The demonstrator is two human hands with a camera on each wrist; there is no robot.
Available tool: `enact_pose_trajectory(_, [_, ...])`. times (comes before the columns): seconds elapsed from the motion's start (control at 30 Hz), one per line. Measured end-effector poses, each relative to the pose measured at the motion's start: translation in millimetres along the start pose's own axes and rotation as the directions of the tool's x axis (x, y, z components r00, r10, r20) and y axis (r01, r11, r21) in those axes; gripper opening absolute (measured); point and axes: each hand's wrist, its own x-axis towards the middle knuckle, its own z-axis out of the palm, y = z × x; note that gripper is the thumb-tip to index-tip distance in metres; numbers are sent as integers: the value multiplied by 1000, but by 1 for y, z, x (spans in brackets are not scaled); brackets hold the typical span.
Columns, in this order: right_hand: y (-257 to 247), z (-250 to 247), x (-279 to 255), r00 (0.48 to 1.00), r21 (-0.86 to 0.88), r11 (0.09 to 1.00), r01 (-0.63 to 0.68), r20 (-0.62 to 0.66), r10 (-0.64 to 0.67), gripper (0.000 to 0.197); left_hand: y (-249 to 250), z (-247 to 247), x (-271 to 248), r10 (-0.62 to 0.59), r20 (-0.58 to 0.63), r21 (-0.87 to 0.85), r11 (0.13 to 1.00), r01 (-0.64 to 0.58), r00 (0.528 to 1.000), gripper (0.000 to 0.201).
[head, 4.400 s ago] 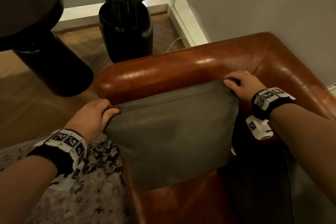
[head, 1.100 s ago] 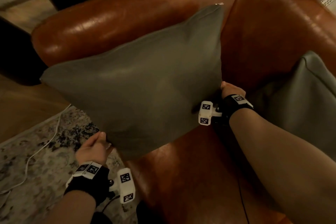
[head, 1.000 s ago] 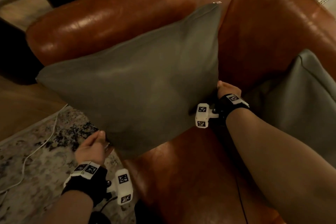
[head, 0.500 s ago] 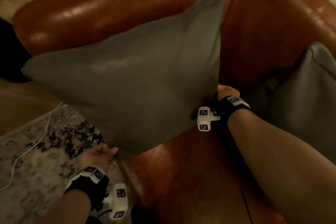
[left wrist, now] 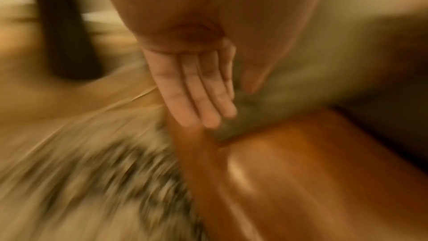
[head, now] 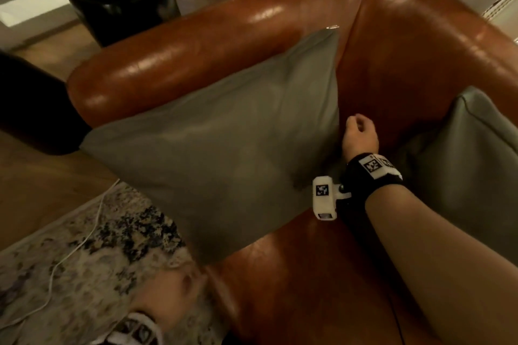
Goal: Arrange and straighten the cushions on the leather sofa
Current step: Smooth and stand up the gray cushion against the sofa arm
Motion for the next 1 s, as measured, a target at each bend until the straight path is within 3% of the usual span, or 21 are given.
enact_pose_trajectory(0.03, [-10,0,-13,989,1,989,145,0,-145,46,17,-10,-13,124,-6,111,986,-122,992,25])
enact_pose_trajectory(0.07, [-19,-1,-31,945,-25,944,328,16,-328,49,32,-19,-22,275,-105,187,949,-252,956,35])
enact_pose_trajectory(0.1, [-27,0,-51,850,-75,846,527,55,-525,53,52,-32,-31,432,-236,231,895,-381,871,37])
enact_pose_trajectory(0.13, [-34,3,-70,709,-130,697,705,116,-695,56,71,-47,-37,539,-360,275,841,-466,761,33])
enact_pose_trajectory(0.17, [-38,9,-85,559,-190,528,828,200,-805,60,90,-65,-38,588,-461,313,809,-498,665,32])
enact_pose_trajectory(0.2, [-43,18,-95,441,-248,377,893,305,-844,62,107,-85,-36,567,-533,336,823,-458,628,39])
enact_pose_trajectory(0.23, [-47,27,-101,366,-296,257,920,411,-835,63,119,-107,-28,530,-592,377,848,-373,607,49])
enact_pose_trajectory(0.27, [-51,37,-102,322,-339,159,927,507,-800,62,125,-127,-19,474,-625,397,877,-270,620,57])
enact_pose_trajectory(0.33, [-56,50,-93,277,-408,-15,913,647,-711,60,117,-156,4,295,-640,369,928,-53,710,64])
enact_pose_trajectory(0.4, [-58,54,-70,299,-466,-101,879,703,-645,61,90,-168,20,143,-622,295,953,62,770,67])
enact_pose_trajectory(0.43, [-60,52,-57,330,-496,-98,863,700,-634,63,75,-169,23,110,-608,286,954,88,786,69])
enact_pose_trajectory(0.6, [-70,35,-9,537,-651,57,757,571,-621,63,37,-172,9,68,-582,323,934,153,811,71])
enact_pose_trajectory(0.67, [-73,31,5,592,-680,109,725,535,-603,63,31,-174,6,12,-594,262,948,180,804,71])
enact_pose_trajectory(0.83, [-80,12,8,697,-735,204,647,460,-551,64,18,-175,-4,26,-589,266,950,163,808,74])
enact_pose_trajectory(0.93, [-74,-17,-4,821,-741,408,534,339,-459,64,28,-178,-13,-5,-601,199,967,156,799,80])
enact_pose_trajectory(1.0, [-67,-44,-26,862,-617,606,502,303,-406,61,46,-177,-20,48,-589,199,976,88,807,80])
